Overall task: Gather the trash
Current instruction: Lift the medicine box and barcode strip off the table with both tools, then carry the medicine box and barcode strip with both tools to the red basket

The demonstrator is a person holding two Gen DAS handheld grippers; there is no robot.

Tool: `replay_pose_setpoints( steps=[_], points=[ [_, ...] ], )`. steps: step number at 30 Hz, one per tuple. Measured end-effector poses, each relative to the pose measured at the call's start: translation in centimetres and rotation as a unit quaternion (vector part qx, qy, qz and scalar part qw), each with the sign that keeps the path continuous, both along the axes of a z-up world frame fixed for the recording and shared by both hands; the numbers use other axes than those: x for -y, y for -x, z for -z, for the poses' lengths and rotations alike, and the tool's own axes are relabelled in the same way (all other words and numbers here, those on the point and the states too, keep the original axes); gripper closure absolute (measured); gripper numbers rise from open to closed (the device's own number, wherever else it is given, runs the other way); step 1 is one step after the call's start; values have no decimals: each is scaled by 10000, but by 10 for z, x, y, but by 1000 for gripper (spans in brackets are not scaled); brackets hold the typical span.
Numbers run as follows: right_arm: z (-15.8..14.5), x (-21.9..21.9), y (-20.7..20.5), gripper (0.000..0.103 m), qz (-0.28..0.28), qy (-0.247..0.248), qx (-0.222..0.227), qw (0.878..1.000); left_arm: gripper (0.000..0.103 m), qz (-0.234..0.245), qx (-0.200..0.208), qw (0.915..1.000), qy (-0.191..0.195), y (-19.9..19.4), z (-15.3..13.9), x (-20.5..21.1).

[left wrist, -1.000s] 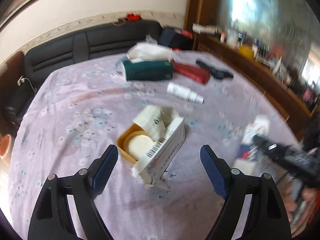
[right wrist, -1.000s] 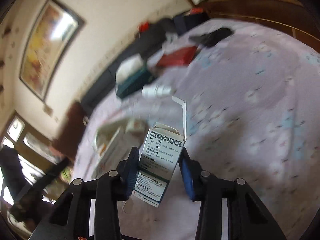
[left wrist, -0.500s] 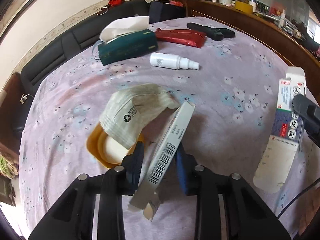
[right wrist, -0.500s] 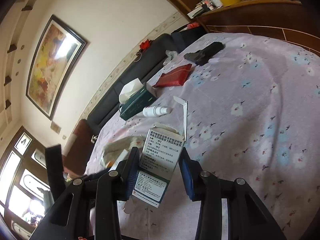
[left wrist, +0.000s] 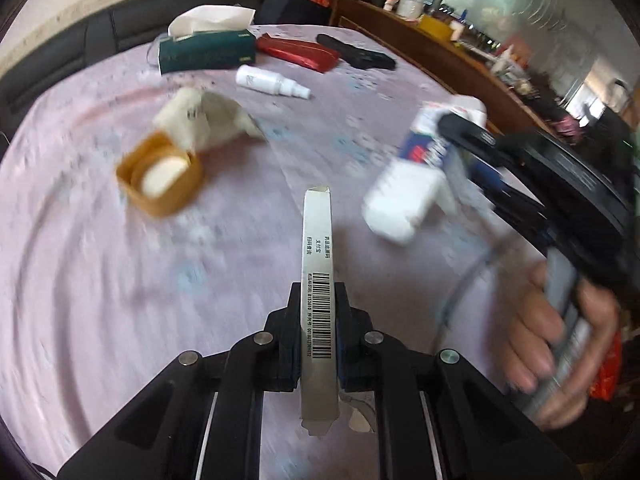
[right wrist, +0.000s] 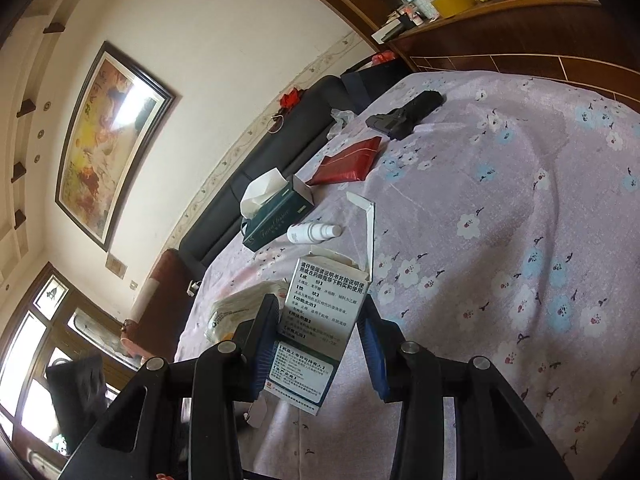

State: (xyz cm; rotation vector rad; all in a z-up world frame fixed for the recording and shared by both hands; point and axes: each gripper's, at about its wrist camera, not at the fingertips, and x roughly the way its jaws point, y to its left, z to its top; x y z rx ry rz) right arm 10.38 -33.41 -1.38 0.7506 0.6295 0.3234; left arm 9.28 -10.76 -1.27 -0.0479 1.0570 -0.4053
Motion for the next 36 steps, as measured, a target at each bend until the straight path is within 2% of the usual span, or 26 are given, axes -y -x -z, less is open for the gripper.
replay_pose_setpoints(
  steps=[2, 6, 9, 13, 17, 21, 26, 36],
  points=[
    [-2, -1, 1, 60, -6, 26, 48, 10000, 91, -63, -28, 9997, 223, 15, -2, -6],
    [-13, -4, 13, 61, -20, 240, 236, 9994, 91, -262, 152, 9986, 427, 43, -13, -16],
    [-36, 6, 50, 60, -54, 97, 541, 9985, 91, -381, 351, 9971, 564, 63, -26, -18],
    [-72, 21, 113, 60, 30, 344, 678, 9971, 91, -261, 786, 9942, 682, 93, -51, -3],
    [-105, 35, 196, 60, 290, 733, 1055, 9913, 91, 74, 1022, 9901, 963, 122, -75, 18],
    [-119, 48, 264, 60, 633, 1001, 1260, 9849, 91, 431, 1192, 9856, 1122, 149, -93, 41],
    [-129, 69, 324, 60, 1074, 1336, 1301, 9766, 91, 878, 1294, 9792, 1290, 176, -109, 70],
    [-144, 114, 404, 60, 1888, 1601, 1301, 9601, 91, 1617, 1519, 9627, 1548, 220, -136, 122]
  ],
)
